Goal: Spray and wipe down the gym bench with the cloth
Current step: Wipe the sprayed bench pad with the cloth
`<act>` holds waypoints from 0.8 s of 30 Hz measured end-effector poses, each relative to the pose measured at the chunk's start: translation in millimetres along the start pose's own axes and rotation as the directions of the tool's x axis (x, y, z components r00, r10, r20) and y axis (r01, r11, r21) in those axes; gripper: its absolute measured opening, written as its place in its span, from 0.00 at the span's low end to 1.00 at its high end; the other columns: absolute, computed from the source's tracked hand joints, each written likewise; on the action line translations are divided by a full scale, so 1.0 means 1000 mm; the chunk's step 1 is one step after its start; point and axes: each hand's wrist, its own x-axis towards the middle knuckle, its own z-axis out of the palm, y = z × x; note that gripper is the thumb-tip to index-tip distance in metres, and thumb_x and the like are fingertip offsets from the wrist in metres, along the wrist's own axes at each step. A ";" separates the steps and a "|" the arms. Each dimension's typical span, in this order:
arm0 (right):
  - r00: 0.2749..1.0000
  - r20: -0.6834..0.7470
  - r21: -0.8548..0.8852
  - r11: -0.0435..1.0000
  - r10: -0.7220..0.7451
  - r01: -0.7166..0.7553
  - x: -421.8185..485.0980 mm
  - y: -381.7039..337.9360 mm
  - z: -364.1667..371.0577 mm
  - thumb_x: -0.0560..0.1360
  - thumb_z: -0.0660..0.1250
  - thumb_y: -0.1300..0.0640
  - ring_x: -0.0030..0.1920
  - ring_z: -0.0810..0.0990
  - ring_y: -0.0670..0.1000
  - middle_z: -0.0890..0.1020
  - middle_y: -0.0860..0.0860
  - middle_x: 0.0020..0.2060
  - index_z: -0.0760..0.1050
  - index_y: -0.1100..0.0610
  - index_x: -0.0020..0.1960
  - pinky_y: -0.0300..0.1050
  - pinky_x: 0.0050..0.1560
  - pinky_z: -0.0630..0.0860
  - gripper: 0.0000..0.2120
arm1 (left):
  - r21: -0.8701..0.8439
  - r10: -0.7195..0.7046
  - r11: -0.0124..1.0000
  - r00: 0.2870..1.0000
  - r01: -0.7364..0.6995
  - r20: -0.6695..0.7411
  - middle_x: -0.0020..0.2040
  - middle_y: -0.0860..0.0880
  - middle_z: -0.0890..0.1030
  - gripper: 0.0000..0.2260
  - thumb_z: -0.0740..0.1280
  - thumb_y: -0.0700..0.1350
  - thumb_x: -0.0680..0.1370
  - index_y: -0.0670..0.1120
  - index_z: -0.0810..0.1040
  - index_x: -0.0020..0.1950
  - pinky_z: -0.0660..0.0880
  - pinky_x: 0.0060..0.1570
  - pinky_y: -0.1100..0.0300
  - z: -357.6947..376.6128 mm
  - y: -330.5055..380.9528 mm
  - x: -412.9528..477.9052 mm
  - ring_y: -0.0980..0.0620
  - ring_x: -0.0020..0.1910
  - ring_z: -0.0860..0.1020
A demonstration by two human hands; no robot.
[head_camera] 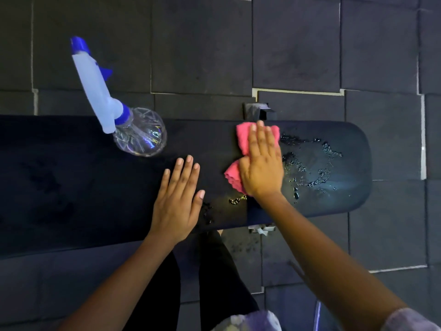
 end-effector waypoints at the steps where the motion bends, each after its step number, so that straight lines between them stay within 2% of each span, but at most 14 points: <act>1: 1.000 -0.015 0.003 1.000 0.017 -0.017 -0.004 0.015 -0.005 0.74 0.49 0.51 0.78 0.55 0.61 0.59 0.61 0.77 0.58 0.64 0.77 0.58 0.77 0.54 0.34 | -0.004 0.003 1.000 1.000 -0.003 0.006 0.78 0.44 0.57 0.25 0.52 0.50 0.82 0.41 0.59 0.77 0.49 0.77 0.48 0.001 0.003 0.004 0.47 0.78 0.52; 3: 0.998 -0.033 -0.001 0.999 0.049 -0.049 -0.011 0.038 -0.017 0.75 0.48 0.52 0.78 0.56 0.61 0.61 0.61 0.77 0.60 0.64 0.77 0.58 0.78 0.51 0.32 | -0.013 0.013 1.000 1.000 -0.012 0.028 0.78 0.44 0.56 0.25 0.51 0.51 0.82 0.41 0.58 0.77 0.48 0.77 0.48 0.003 0.010 0.011 0.47 0.78 0.51; 5: 0.993 -0.078 0.195 0.978 0.084 -0.067 -0.012 0.048 -0.030 0.75 0.50 0.57 0.77 0.60 0.60 0.66 0.60 0.74 0.65 0.63 0.74 0.55 0.78 0.48 0.29 | -0.022 0.014 1.000 0.999 -0.013 0.040 0.78 0.45 0.56 0.25 0.50 0.52 0.82 0.42 0.59 0.77 0.49 0.77 0.47 0.005 0.016 0.016 0.47 0.78 0.51; 6: 0.984 -0.115 0.387 0.918 0.135 -0.081 -0.012 0.050 -0.038 0.74 0.51 0.60 0.76 0.63 0.59 0.68 0.60 0.73 0.68 0.64 0.72 0.54 0.79 0.49 0.27 | -0.032 0.011 0.999 0.999 -0.010 0.038 0.78 0.45 0.56 0.25 0.50 0.52 0.82 0.42 0.59 0.77 0.49 0.77 0.47 0.006 0.018 0.017 0.48 0.78 0.51; 8: 0.942 -0.167 0.714 0.695 0.291 -0.088 -0.009 0.052 -0.052 0.75 0.52 0.59 0.74 0.67 0.53 0.72 0.56 0.70 0.71 0.63 0.70 0.54 0.78 0.56 0.26 | -0.063 -0.002 0.998 1.000 0.003 0.027 0.78 0.45 0.56 0.25 0.50 0.52 0.82 0.42 0.59 0.77 0.49 0.77 0.47 0.008 0.021 0.019 0.48 0.78 0.51; 10: 0.929 -0.166 0.821 0.569 0.332 -0.056 -0.003 0.043 -0.060 0.73 0.53 0.54 0.75 0.65 0.49 0.72 0.48 0.71 0.71 0.56 0.72 0.56 0.76 0.59 0.28 | -0.080 -0.018 0.997 1.000 0.018 0.012 0.79 0.46 0.56 0.25 0.50 0.52 0.82 0.42 0.58 0.77 0.48 0.77 0.47 0.009 0.020 0.019 0.49 0.79 0.50; 11: 0.948 -0.174 0.789 0.614 0.267 -0.029 0.001 0.033 -0.060 0.73 0.53 0.53 0.76 0.62 0.48 0.69 0.42 0.73 0.68 0.51 0.74 0.58 0.77 0.57 0.28 | -0.080 -0.029 0.996 1.000 0.029 0.003 0.79 0.45 0.56 0.25 0.50 0.51 0.82 0.42 0.58 0.77 0.48 0.77 0.48 0.009 0.018 0.019 0.49 0.79 0.50; 12: 0.973 -0.188 0.674 0.739 0.131 0.031 0.006 0.021 -0.057 0.75 0.53 0.51 0.78 0.57 0.49 0.65 0.39 0.74 0.62 0.47 0.76 0.61 0.78 0.53 0.28 | -0.080 -0.039 0.996 0.999 0.038 -0.009 0.78 0.45 0.56 0.25 0.50 0.51 0.82 0.42 0.59 0.77 0.49 0.77 0.47 0.009 0.016 0.019 0.48 0.79 0.51; 13: 0.986 -0.160 0.482 0.869 -0.041 0.115 0.010 0.009 -0.048 0.78 0.53 0.48 0.79 0.52 0.52 0.61 0.40 0.76 0.57 0.45 0.78 0.65 0.77 0.48 0.28 | -0.077 -0.048 0.996 0.999 0.046 -0.022 0.78 0.44 0.57 0.24 0.51 0.50 0.82 0.41 0.60 0.76 0.50 0.77 0.48 0.009 0.013 0.019 0.47 0.78 0.52; 14: 0.982 -0.079 0.262 0.946 -0.174 0.189 0.014 -0.001 -0.035 0.80 0.52 0.44 0.80 0.48 0.55 0.57 0.43 0.78 0.52 0.44 0.79 0.68 0.76 0.43 0.28 | -0.069 -0.052 0.996 0.998 0.050 -0.034 0.78 0.43 0.58 0.24 0.51 0.49 0.82 0.40 0.61 0.76 0.50 0.76 0.48 0.008 0.011 0.019 0.46 0.78 0.53; 16: 0.961 0.081 -0.070 0.961 -0.263 0.269 0.020 -0.015 -0.008 0.81 0.49 0.37 0.79 0.42 0.61 0.50 0.48 0.80 0.48 0.42 0.79 0.75 0.72 0.39 0.29 | -0.037 -0.044 0.998 0.998 0.042 -0.044 0.78 0.43 0.58 0.24 0.51 0.49 0.82 0.40 0.61 0.76 0.49 0.77 0.49 0.009 0.007 0.019 0.46 0.78 0.53; 17: 0.957 0.097 -0.147 0.947 -0.273 0.285 0.022 -0.017 0.002 0.80 0.48 0.35 0.79 0.42 0.62 0.48 0.49 0.80 0.46 0.42 0.79 0.76 0.71 0.39 0.30 | -0.024 -0.033 0.999 0.998 0.032 -0.044 0.78 0.43 0.58 0.24 0.51 0.49 0.82 0.40 0.60 0.76 0.48 0.77 0.49 0.009 0.006 0.019 0.46 0.78 0.53; 19: 0.959 0.071 -0.180 0.942 -0.275 0.283 0.024 -0.012 0.011 0.79 0.47 0.35 0.79 0.44 0.63 0.50 0.50 0.80 0.47 0.43 0.80 0.75 0.71 0.42 0.31 | -0.005 -0.016 1.000 0.999 0.015 -0.041 0.78 0.43 0.57 0.24 0.51 0.49 0.82 0.41 0.60 0.76 0.48 0.77 0.49 0.011 0.006 0.020 0.46 0.78 0.53; 24: 0.960 0.045 -0.126 0.952 -0.275 0.279 0.022 0.002 0.007 0.79 0.51 0.46 0.79 0.52 0.60 0.58 0.55 0.79 0.56 0.54 0.79 0.67 0.75 0.52 0.30 | 0.038 -0.055 0.998 0.998 0.056 -0.026 0.78 0.42 0.57 0.25 0.52 0.51 0.82 0.40 0.60 0.76 0.49 0.76 0.44 0.011 0.014 0.023 0.45 0.78 0.54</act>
